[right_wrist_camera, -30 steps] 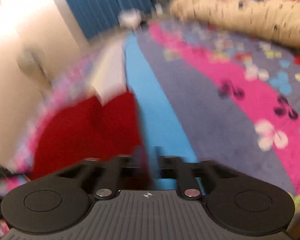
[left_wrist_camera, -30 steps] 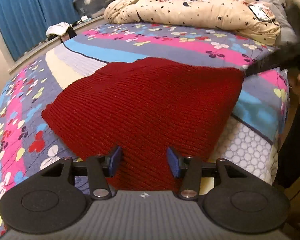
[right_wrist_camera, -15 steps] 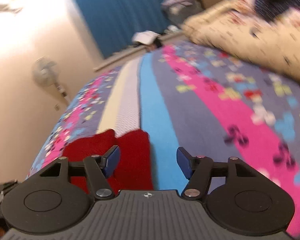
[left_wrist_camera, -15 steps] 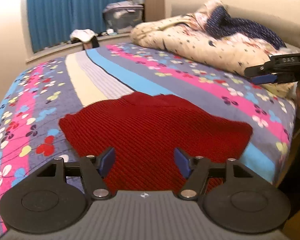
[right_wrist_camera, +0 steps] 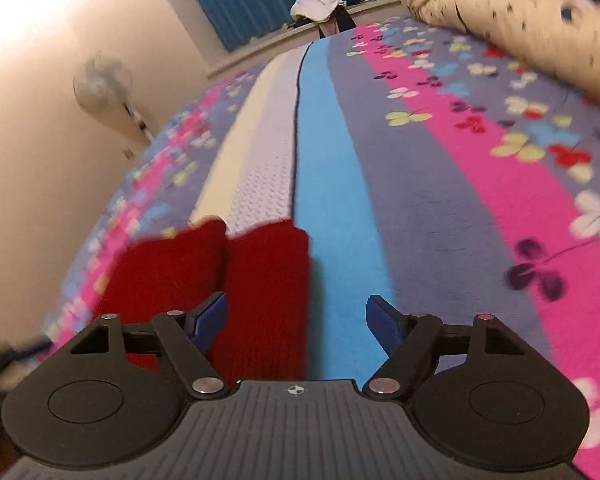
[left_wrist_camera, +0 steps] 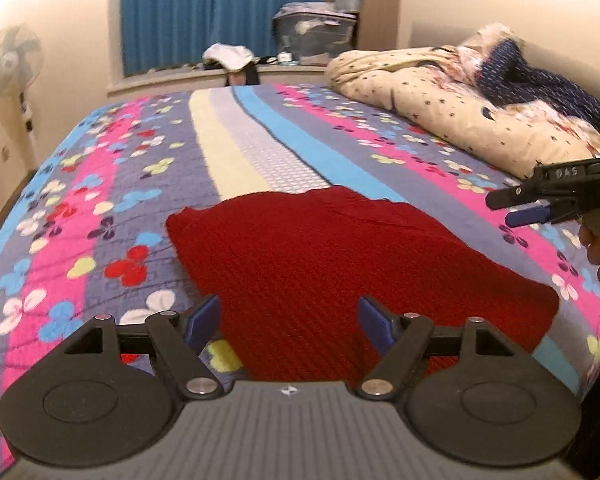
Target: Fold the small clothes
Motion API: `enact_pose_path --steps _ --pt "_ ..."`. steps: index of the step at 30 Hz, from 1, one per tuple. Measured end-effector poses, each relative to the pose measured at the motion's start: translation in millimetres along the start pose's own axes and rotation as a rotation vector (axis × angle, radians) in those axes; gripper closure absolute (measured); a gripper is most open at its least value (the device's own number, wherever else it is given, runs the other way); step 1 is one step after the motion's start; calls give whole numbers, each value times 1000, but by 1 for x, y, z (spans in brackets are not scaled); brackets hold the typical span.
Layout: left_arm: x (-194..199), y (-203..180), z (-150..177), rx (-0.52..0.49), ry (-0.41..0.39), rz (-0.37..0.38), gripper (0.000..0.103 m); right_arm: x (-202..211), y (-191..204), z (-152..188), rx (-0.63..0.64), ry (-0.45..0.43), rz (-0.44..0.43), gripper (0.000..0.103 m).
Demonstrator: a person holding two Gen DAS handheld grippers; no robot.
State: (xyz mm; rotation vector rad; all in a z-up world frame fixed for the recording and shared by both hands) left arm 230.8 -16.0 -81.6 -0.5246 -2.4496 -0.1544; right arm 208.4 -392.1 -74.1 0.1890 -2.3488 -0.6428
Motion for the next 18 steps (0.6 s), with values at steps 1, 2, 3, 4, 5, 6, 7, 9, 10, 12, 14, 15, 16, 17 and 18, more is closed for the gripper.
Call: enact_pose_path --steps 1,2,3,4,5,6,7,9,10,12,14,15,16,17,18 --pt "-2 5 0 24 3 -4 23 -5 0 -3 -32 2 -23 24" --pt "-4 10 0 48 5 -8 22 -10 0 -4 -42 16 -25 24" --pt "-5 15 -1 78 9 -8 22 -16 0 -4 -40 34 -11 23" --pt "-6 19 -1 99 11 -7 22 -21 0 -3 -42 52 2 20" --pt "-8 23 -2 120 15 -4 20 -27 -1 -3 -53 67 11 18" --pt "-9 26 -2 141 18 -3 19 -33 -2 -2 -76 79 22 18" --pt "-9 28 -3 157 20 -3 17 -39 -5 0 -95 87 30 18" --pt "-11 31 -5 197 25 7 16 -51 -8 2 -129 117 40 17" --pt "-12 32 -5 216 28 22 14 -59 -8 4 -141 142 40 17" --pt "-14 31 -5 228 43 38 13 -73 -9 9 -137 200 41 17" --pt "-17 33 -8 230 81 58 13 -85 -7 14 -121 251 39 15" --pt "-16 35 -12 235 98 69 13 -88 -5 15 -118 260 31 12" --pt "-15 35 -16 238 99 79 13 -90 -4 15 -114 264 29 10" --pt "-11 35 -21 238 89 93 12 -93 -3 14 -110 266 25 10" --pt "-10 37 -25 237 79 101 11 -95 -3 14 -111 270 20 8"
Point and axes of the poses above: each gripper's, at about its wrist camera, not at the fingertips, and x roughly against the way its jaws point, y to its left, z to its underside, the point moved 4 cm from there along -x, roughly the way its jaws point
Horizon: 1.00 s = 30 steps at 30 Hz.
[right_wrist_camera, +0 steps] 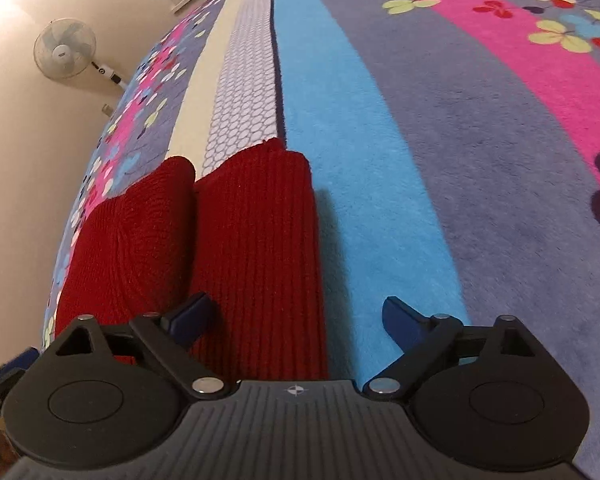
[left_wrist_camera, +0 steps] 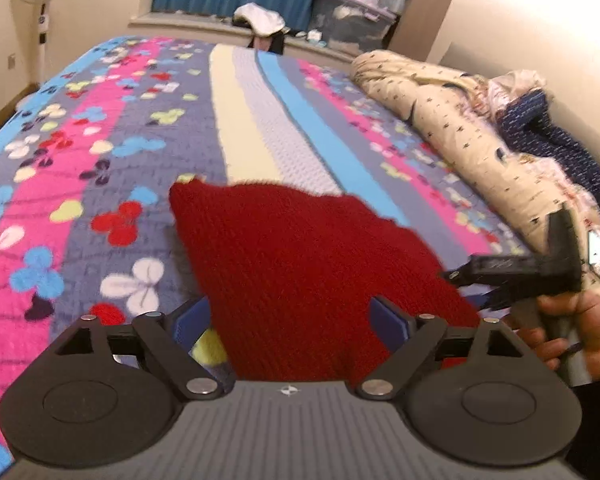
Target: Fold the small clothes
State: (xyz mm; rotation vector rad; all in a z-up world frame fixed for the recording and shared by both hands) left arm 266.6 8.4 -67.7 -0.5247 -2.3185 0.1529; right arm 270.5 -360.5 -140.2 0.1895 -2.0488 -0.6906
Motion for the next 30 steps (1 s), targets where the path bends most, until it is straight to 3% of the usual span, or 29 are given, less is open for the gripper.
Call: enact_pose_path --steps 2,9,14,17,20,22,30 --pt "1 2 -3 7 -15 4 2 -5 0 -2 0 10 -10 6" --pt "-40 30 -2 148 90 10 2 -11 3 -7 45 19 -38 3" --pt "-70 49 6 316 175 75 2 -10 9 -5 93 8 -41 6" --pt "-82 49 6 351 195 119 2 -9 5 -5 100 6 -51 7" --pt "-92 51 6 369 203 132 1 -9 7 -5 113 2 -76 20" --pt "-97 53 7 393 212 142 0 -9 11 -4 115 4 -114 37" --pt "-110 56 7 430 216 155 0 -8 20 -3 169 -27 -102 49"
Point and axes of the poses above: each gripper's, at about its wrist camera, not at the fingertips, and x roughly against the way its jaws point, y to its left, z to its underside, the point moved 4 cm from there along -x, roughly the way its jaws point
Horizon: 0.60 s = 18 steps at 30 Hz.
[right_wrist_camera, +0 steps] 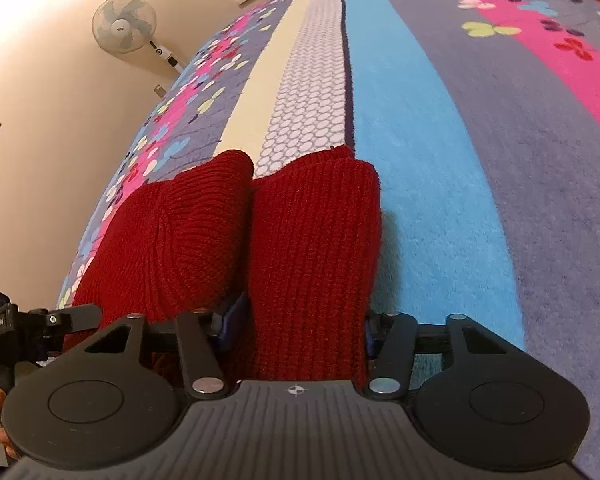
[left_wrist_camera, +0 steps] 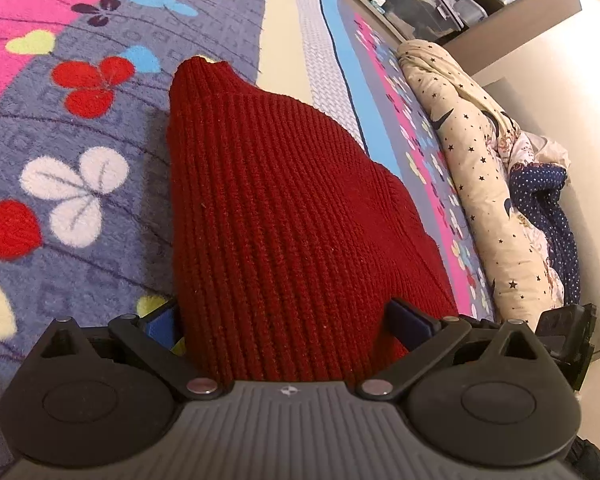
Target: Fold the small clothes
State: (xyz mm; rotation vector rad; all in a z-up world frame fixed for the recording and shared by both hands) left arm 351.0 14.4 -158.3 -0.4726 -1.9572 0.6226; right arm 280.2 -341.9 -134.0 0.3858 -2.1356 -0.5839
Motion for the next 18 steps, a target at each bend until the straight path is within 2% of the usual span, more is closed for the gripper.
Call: enact_pose_path --steps 5,12,16,18 --pt "-3 -4 -2 5 4 -3 0 0 1 -1 3 -9 -2 53" --pt "-2 -4 -4 -3 0 -13 3 5 11 -2 45 -52 12 67" --pt "7 -15 -7 -76 -34 -18 30 7 15 -5 62 -73 11 70" --pt "16 -22 -10 -119 -56 -20 35 10 19 -9 81 -93 6 71"
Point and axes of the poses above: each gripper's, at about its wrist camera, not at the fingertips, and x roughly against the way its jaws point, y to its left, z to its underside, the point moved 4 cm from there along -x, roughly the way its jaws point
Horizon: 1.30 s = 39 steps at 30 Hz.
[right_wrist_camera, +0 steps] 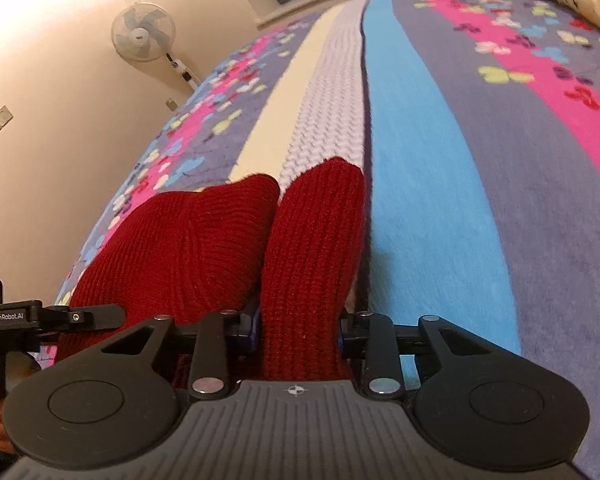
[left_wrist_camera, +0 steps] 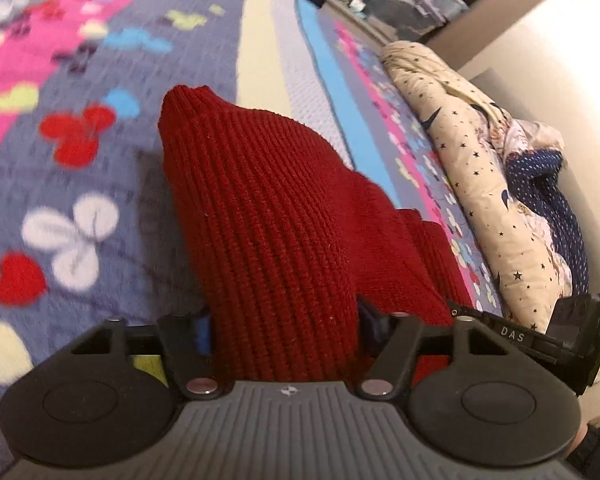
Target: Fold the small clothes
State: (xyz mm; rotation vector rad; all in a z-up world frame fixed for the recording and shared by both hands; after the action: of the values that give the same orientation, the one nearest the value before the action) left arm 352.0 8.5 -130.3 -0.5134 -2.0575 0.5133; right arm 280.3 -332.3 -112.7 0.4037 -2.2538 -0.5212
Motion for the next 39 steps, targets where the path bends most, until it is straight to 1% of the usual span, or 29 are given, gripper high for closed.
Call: enact_pose_path --steps 3,4,7,9,10,12,13,14,15,16,17,18,20,21,22,23,24,25,26,27,28,29,30,33,35,36,37,38,39 --pt "9 -13 -9 -120 -73 -54 37 5 12 -8 25 -61 -21 72" --pt "12 -16 -13 -145 -97 -60 37 6 17 -12 28 -87 -30 73" --pt "23 -20 -31 -198 -198 -43 38 8 26 -24 15 -180 -43 73" --pt "32 -25 -42 -261 -279 -30 38 12 34 -33 25 -263 -57 73" --pt "35 -26 -46 -277 -311 -24 37 14 37 -38 36 -301 -67 73" --pt "41 -22 -56 -277 -356 -24 30 14 44 -45 78 -354 -63 70" --pt "40 -14 -59 -262 -375 -58 22 9 44 -47 94 -349 -43 65" --pt "38 -7 -60 -246 -386 -104 21 1 41 -48 99 -317 -4 61" --pt "36 0 -61 -224 -392 -177 23 -9 34 -48 94 -271 62 59" --pt "37 4 -63 -207 -390 -238 24 -16 24 -47 68 -236 135 59" --pt "40 1 -64 -212 -391 -241 24 -16 15 -47 32 -227 182 59" --pt "47 -4 -63 -232 -398 -209 24 -9 8 -48 -3 -248 178 59" --pt "58 -23 -57 -298 -397 -146 24 12 9 -54 -21 -304 87 59" --pt "60 -30 -53 -335 -383 -119 24 22 14 -54 -4 -327 22 57" --pt "59 -37 -47 -377 -356 -107 24 25 19 -53 16 -320 -34 54" --pt "53 -40 -40 -406 -327 -118 25 24 23 -49 30 -285 -94 51" --pt "44 -40 -31 -436 -271 -138 27 16 27 -44 42 -214 -148 50" --pt "28 -36 -22 -459 -174 -163 37 7 30 -38 69 -153 -133 51" --pt "14 -31 -13 -479 -99 -194 38 -8 31 -27 122 -72 -46 57" --pt "8 -32 -3 -530 -96 -233 38 -21 29 -18 159 1 15 81" --pt "7 -40 8 -612 -109 -269 37 -32 25 -7 165 77 25 87" --pt "6 -46 14 -664 -116 -291 36 -36 23 -2 148 100 29 87" --pt "8 -54 21 -695 -119 -307 35 -33 23 0 142 95 39 88" --pt "22 -68 36 -680 -112 -327 32 -20 23 0 110 75 42 87" --pt "45 -76 44 -674 -163 -346 21 -1 26 -2 107 22 88 71" --pt "61 -84 50 -675 -214 -358 12 9 31 -2 112 -17 119 55" --pt "77 -93 57 -670 -260 -363 5 25 37 1 131 -72 149 50" --pt "90 -99 61 -660 -291 -365 0 39 44 5 151 -116 155 48" --pt "104 -105 69 -646 -323 -363 0 57 52 12 169 -162 149 42"
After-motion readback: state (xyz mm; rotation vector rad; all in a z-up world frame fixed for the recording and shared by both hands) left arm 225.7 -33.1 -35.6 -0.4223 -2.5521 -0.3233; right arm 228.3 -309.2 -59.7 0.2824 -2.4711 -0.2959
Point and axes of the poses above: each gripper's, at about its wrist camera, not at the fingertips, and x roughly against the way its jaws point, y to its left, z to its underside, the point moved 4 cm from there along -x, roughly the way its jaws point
